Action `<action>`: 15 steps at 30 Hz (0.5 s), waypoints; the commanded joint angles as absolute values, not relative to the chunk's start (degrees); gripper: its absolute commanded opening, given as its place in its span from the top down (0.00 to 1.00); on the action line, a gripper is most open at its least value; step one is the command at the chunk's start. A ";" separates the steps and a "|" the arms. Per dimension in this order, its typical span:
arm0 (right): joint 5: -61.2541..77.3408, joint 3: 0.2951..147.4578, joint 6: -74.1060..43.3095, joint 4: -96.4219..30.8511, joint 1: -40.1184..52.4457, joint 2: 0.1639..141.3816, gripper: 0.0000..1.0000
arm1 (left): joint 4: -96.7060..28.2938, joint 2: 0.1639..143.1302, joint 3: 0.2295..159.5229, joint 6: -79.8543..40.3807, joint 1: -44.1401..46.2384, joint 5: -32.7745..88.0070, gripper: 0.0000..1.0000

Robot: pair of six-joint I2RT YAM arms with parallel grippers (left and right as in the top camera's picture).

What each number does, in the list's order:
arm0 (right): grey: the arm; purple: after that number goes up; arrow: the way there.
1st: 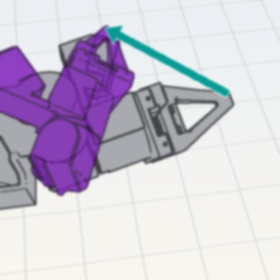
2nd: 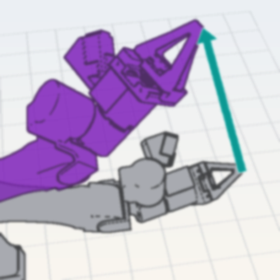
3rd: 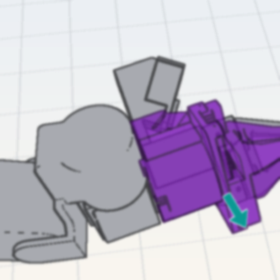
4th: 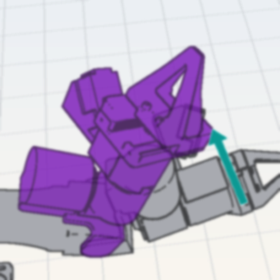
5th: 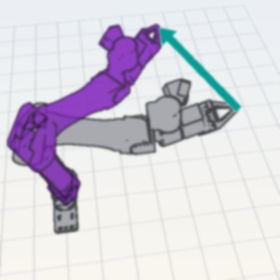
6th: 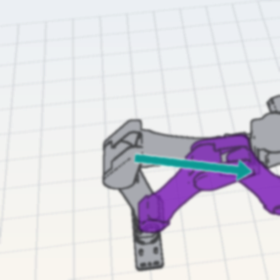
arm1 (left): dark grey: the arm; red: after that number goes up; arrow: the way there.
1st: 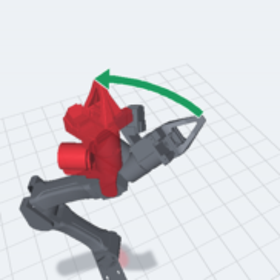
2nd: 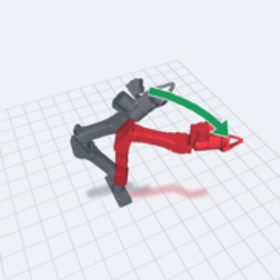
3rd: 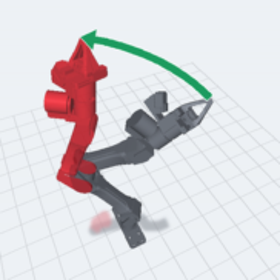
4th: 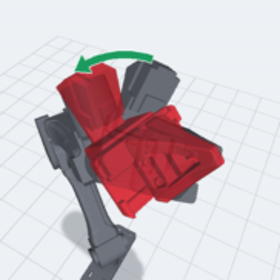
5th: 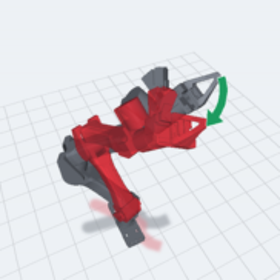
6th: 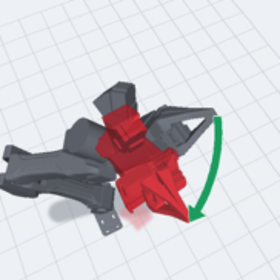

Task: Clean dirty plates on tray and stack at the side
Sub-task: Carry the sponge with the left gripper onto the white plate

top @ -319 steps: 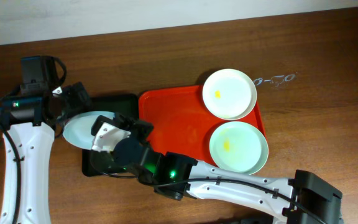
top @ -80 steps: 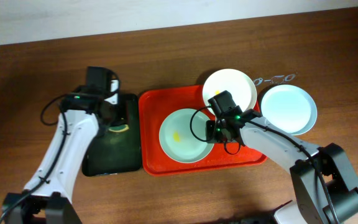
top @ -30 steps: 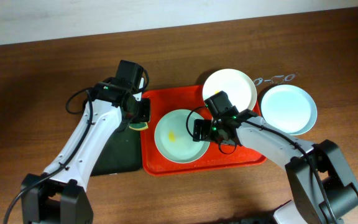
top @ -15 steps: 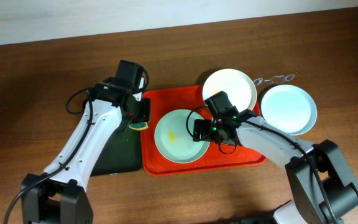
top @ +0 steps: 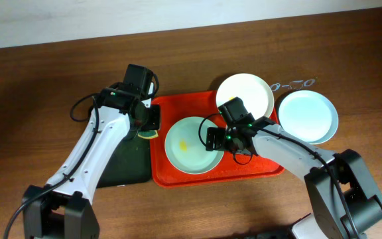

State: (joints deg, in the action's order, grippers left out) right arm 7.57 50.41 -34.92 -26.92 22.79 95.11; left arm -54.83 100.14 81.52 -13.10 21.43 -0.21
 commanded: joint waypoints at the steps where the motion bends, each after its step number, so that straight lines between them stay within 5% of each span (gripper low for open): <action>1: 7.49 50.26 -35.24 -27.11 23.22 95.96 0.02 | -54.52 100.29 82.65 -13.69 21.45 0.25 1.00; 5: 7.51 50.26 -35.22 -27.18 23.22 95.96 0.02 | -54.52 100.40 82.61 -13.67 22.61 0.23 1.00; 6: 7.51 50.26 -35.22 -27.18 23.22 95.96 0.19 | -54.54 100.40 82.61 -13.67 22.92 0.23 1.00; 8: 7.49 50.26 -35.22 -27.18 23.22 95.96 0.84 | -54.54 100.40 82.56 -13.69 23.16 0.23 1.00; 9: 7.49 50.26 -35.22 -27.18 23.22 95.96 0.96 | -54.54 100.40 82.56 -13.69 23.18 0.25 1.00; 15: 8.62 50.24 -36.69 -26.98 23.24 95.96 0.96 | -54.74 100.40 82.56 -17.58 25.56 0.69 1.00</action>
